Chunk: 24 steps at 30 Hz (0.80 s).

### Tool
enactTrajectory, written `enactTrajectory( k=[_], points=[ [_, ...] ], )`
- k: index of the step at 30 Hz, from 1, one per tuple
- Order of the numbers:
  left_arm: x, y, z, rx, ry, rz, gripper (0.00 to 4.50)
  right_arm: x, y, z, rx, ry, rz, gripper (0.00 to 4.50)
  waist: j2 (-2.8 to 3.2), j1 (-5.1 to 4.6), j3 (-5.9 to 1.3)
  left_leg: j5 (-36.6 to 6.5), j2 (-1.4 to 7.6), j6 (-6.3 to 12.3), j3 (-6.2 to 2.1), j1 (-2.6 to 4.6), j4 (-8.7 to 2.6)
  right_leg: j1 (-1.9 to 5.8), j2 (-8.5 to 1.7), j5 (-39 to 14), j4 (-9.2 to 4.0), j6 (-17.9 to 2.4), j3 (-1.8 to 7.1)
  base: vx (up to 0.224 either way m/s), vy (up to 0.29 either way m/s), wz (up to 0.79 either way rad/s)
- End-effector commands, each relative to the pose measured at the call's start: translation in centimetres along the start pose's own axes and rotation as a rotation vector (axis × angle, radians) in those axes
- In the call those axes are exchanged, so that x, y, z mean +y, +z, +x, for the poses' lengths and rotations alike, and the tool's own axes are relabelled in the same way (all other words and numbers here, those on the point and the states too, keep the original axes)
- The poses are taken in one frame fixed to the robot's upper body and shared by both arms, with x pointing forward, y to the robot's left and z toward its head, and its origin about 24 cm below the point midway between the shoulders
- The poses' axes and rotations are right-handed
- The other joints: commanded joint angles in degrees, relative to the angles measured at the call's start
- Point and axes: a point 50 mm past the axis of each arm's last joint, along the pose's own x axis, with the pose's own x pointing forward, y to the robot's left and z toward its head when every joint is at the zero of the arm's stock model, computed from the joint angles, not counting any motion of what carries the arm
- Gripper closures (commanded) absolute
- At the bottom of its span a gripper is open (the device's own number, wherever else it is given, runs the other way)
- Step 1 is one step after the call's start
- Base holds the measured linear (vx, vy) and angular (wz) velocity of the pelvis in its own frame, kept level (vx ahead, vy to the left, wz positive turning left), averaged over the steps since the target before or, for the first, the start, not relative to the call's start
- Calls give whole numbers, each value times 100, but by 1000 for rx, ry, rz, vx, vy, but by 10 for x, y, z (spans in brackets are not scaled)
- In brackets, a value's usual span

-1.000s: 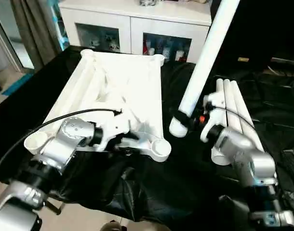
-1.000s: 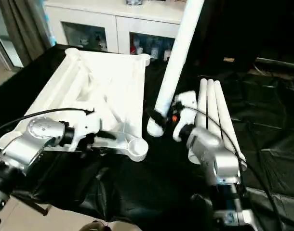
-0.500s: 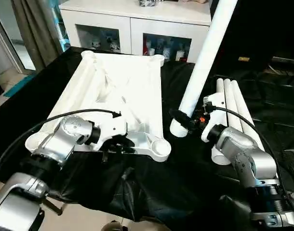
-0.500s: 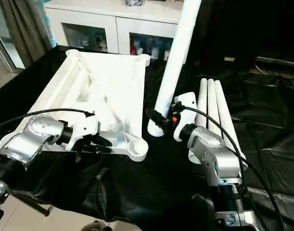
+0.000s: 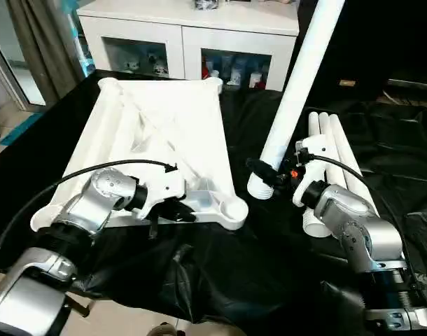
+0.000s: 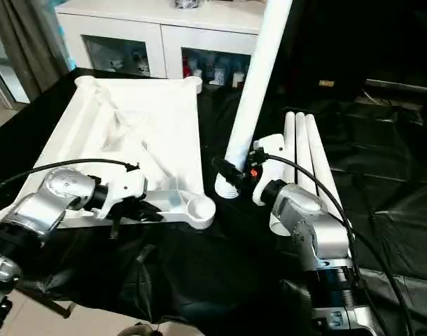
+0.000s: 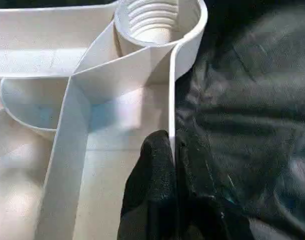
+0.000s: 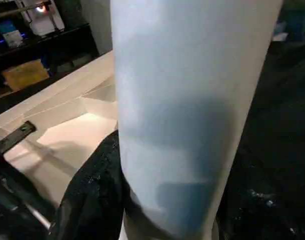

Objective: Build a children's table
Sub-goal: Insert table leg to table base

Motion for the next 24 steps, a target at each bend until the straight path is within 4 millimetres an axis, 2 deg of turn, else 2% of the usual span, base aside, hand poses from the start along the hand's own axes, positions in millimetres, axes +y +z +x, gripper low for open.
enactTrajectory(
  k=[1, 3, 4, 5, 7, 9, 14, 17, 24],
  points=[
    [4, 11, 0, -53, 59, 7, 450, 3, 8, 1, -6, 39, -18, 259, 18, 8, -444, -1053, 492, -96, -273, 100, -457, 308, -711, -1444, -448, -981, 435, 0, 0, 0],
    [4, 12, 6, -44, 87, 18, 450, 4, 8, 3, 7, 59, -23, 259, 15, 15, -446, -921, 482, -27, -266, 83, -441, 311, -710, -1335, -432, -1000, 434, 0, 0, 0],
    [4, 13, 11, -39, 103, 38, 450, 4, 10, 6, 7, 62, -24, 259, -16, 11, -451, -854, 477, 21, -259, 78, -436, 315, -706, -1291, -433, -998, 433, 0, 0, 0],
    [4, 13, 12, -39, 105, 41, 450, 4, 10, 7, 7, 62, -24, 259, -6, 15, -449, -831, 475, 35, -264, 72, -432, 315, -711, -1303, -430, -999, 432, 0, 0, 0],
    [3, 16, 18, -43, 111, 37, 450, 7, 12, 12, 5, 72, -24, 259, -56, -4, -444, -764, 467, 83, -250, 70, -428, 311, -706, -1439, -445, -937, 430, 0, 0, 0],
    [2, 17, 22, -49, 120, 23, 450, 11, 11, 16, 10, 88, -20, 259, -26, 1, -443, -754, 474, 97, -253, 79, -427, 295, -708, -1515, -457, -910, 430, 0, 0, 0],
    [4, 16, 28, -43, 180, 18, 450, 19, 0, 23, 75, 121, -39, 259, -49, 0, -436, -801, 477, 75, -256, 75, -438, 289, -710, -1583, -466, -864, 428, 0, 0, 0],
    [6, 15, 27, -42, 194, 11, 450, 19, -4, 26, 100, 121, -51, 259, -35, 2, -433, -849, 475, 48, -263, 80, -442, 286, -708, -1648, -475, -834, 430, 0, 0, 0],
    [4, 13, 24, -55, 177, 4, 450, 14, -2, 28, 89, 104, -66, 259, -41, -9, -429, -861, 471, 45, -259, 79, -443, 292, -720, -1683, -482, -835, 437, 0, 0, 0]
  ],
)
